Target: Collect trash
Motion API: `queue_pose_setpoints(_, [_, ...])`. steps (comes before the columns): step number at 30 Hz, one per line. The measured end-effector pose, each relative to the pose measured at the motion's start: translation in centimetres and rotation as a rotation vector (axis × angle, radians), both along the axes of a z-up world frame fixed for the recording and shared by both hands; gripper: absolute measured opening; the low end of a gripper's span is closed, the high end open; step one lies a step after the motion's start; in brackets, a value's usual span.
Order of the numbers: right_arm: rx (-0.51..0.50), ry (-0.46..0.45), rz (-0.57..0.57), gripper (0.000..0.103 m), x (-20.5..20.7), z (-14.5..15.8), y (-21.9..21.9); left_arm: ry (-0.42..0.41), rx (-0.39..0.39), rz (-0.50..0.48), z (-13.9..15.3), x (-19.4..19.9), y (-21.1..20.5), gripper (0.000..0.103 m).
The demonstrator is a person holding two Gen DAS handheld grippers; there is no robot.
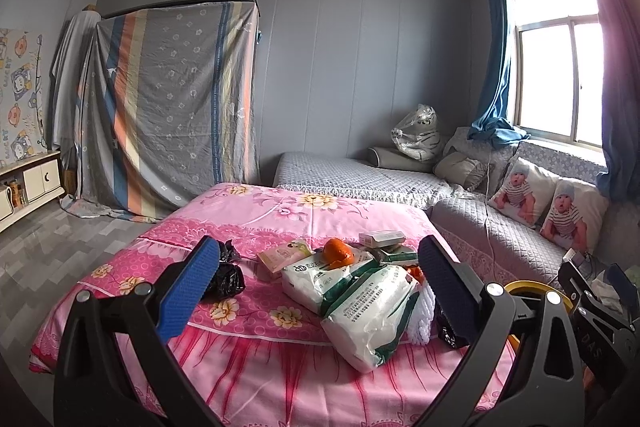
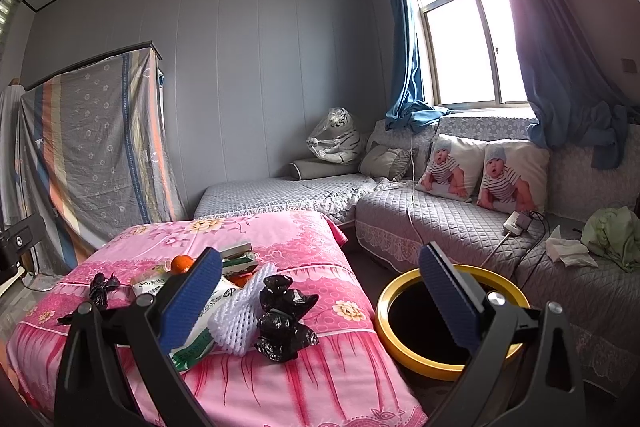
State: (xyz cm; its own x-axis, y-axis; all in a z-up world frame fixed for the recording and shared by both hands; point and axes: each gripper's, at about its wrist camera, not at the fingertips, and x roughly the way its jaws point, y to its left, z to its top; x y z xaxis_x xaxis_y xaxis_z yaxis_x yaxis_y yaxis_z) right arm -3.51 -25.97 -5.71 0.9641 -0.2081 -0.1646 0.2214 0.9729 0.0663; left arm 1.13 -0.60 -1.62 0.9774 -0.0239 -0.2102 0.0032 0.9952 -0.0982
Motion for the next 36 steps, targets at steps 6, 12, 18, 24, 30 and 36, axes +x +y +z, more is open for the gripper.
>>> queue_pose_setpoints(6, [0.004, 0.001, -0.006, 0.095, -0.2, 0.2, -0.1, 0.001, 0.0, 0.0, 0.1, 0.0, -0.1, 0.095])
queue_pose_setpoints(12, [0.007, 0.005, -0.008, 0.095, -0.2, 0.3, -0.2, 0.009, 0.002, -0.005, 0.2, -0.2, -0.1, 0.095])
queue_pose_setpoints(18, [0.007, 0.005, -0.01, 0.095, -0.2, 0.2, -0.3, 0.01, 0.004, -0.005, 0.3, -0.3, -0.1, 0.095])
queue_pose_setpoints(24, [0.013, 0.009, -0.018, 0.095, -0.1, 0.2, -0.4, 0.017, 0.003, -0.008, 0.3, -0.1, -0.2, 0.095])
queue_pose_setpoints(30, [0.019, 0.008, -0.03, 0.095, -0.1, 0.4, -0.8, 0.035, -0.004, -0.017, 0.1, 0.0, -0.1, 0.095])
queue_pose_setpoints(36, [0.04, 0.009, -0.06, 0.095, 0.0, 0.7, -1.8, 0.101, -0.001, -0.113, -0.3, 0.5, -0.8, 0.095])
